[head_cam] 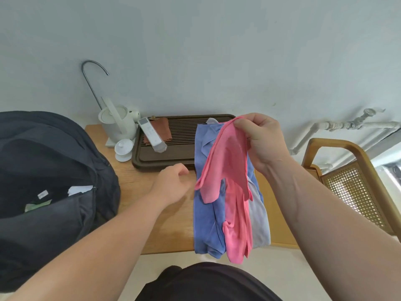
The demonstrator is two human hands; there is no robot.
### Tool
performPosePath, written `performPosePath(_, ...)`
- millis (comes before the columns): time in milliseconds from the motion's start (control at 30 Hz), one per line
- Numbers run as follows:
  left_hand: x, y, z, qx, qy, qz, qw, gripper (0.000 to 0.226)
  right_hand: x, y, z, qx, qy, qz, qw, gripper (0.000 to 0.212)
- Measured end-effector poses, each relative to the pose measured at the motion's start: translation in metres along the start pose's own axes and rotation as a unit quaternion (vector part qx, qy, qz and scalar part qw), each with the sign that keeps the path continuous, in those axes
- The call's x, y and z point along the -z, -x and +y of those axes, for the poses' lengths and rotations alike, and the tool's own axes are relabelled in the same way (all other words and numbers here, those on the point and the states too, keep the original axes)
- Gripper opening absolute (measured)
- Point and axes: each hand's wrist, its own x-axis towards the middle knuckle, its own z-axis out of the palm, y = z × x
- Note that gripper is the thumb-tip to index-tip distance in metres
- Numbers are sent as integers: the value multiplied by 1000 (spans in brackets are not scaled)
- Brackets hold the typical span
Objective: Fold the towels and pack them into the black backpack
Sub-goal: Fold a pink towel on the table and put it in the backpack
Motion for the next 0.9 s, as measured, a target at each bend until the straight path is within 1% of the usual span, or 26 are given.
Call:
performPosePath(67, -8, 1, -3, -13, 20, -18, 1000, 45, 1, 0, -2, -14, -27, -5, 1000, 21)
performPosePath(133, -14, 4, 3, -15, 76, -17, 997, 57, 1, 1, -3, -18, -32, -6, 999, 20)
performPosePath(200, -21, 6, 15, -28, 135, -29, 990, 61, 0, 3, -1, -19, -32, -4, 999, 22)
performPosePath(233, -26, 7, 21, -36, 152, -32, 987, 57, -1, 4, 0, -20, -38, -3, 999, 25)
performPosePath(267, -30, 6, 27, -44, 156, -26, 986, 46, -3, 6, 0, -22, -45, -4, 999, 28)
performPosePath(333, -34, 3, 36, -56, 115, 18, 992, 17, -3, 9, 0, -22, -53, -9, 998, 31)
performPosePath(367, -34, 1, 38, -64, 84, 40, 994, 8, -2, 10, -1, -22, -56, -10, 998, 30)
performPosePath(400, -33, -3, 35, -66, 64, 50, 994, 6, 0, 11, -2, -22, -58, -9, 998, 29)
performPosePath(500, -21, -11, 19, -56, 64, 30, 996, 3, 11, 9, -3, -26, -63, 19, 998, 21)
performPosePath(567, -7, -10, 9, -56, 92, 31, 994, 11, 20, 6, -3, -27, -51, 42, 997, 10)
performPosePath(600, 2, -8, 5, -58, 110, 41, 991, 16, 24, 5, -2, -26, -39, 50, 998, 8)
performPosePath(667, 23, -4, 1, -63, 146, 75, 984, 22, 30, 3, 0, -20, -4, 60, 998, 15)
performPosePath(767, 63, 3, 3, -81, 187, 131, 970, 20, 36, 0, 0, 0, 67, 68, 995, 23)
performPosePath(833, 93, 7, 7, -111, 176, 150, 967, 18, 40, -4, 0, 3, 99, 65, 993, 24)
performPosePath(900, 122, 11, 13, -140, 149, 146, 968, 19, 44, -9, -1, 1, 109, 61, 992, 24)
